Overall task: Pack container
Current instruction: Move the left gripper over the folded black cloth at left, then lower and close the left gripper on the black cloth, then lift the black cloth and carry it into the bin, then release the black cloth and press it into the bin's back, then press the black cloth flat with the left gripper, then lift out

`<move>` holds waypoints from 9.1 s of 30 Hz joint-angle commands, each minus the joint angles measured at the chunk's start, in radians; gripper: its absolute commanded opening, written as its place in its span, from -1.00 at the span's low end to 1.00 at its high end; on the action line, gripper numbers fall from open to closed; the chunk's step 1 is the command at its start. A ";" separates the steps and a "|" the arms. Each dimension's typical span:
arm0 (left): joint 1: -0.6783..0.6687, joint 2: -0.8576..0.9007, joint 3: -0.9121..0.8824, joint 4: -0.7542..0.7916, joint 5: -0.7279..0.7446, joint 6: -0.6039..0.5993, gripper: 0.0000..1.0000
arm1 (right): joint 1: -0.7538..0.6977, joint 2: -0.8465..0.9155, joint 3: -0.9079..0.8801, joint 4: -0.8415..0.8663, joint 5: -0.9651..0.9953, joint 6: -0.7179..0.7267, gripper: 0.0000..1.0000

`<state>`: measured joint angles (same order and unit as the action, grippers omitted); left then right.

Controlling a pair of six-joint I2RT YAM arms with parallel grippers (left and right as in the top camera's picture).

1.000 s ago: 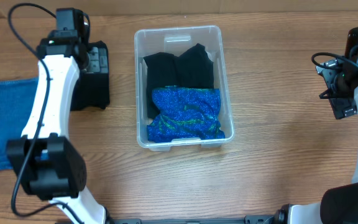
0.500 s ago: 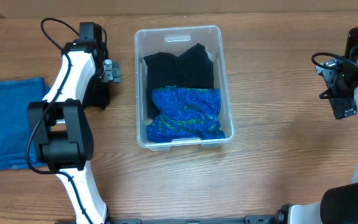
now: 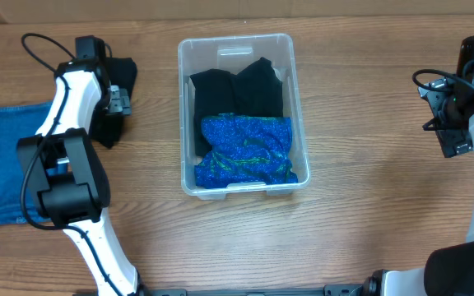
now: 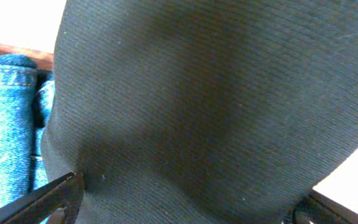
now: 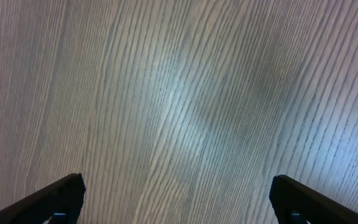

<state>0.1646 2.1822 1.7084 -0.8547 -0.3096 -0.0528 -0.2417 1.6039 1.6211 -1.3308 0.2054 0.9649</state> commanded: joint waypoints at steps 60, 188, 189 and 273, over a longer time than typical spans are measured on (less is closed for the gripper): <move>-0.067 0.148 0.019 0.182 -0.223 0.229 0.99 | -0.002 -0.003 0.001 0.002 0.003 0.005 1.00; -0.649 -0.050 0.080 0.362 0.225 -0.135 -0.92 | -0.002 -0.003 0.001 0.002 0.003 0.005 1.00; -0.649 -0.038 0.080 0.330 0.225 -0.135 -0.92 | -0.002 -0.003 0.001 0.002 0.003 0.005 1.00; -0.574 -0.038 0.350 0.008 0.245 -0.060 -0.83 | -0.002 -0.003 0.001 0.002 0.003 0.005 1.00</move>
<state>-0.3889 2.1620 1.9949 -0.9188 -0.1459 -0.1276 -0.2417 1.6039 1.6211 -1.3304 0.2054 0.9646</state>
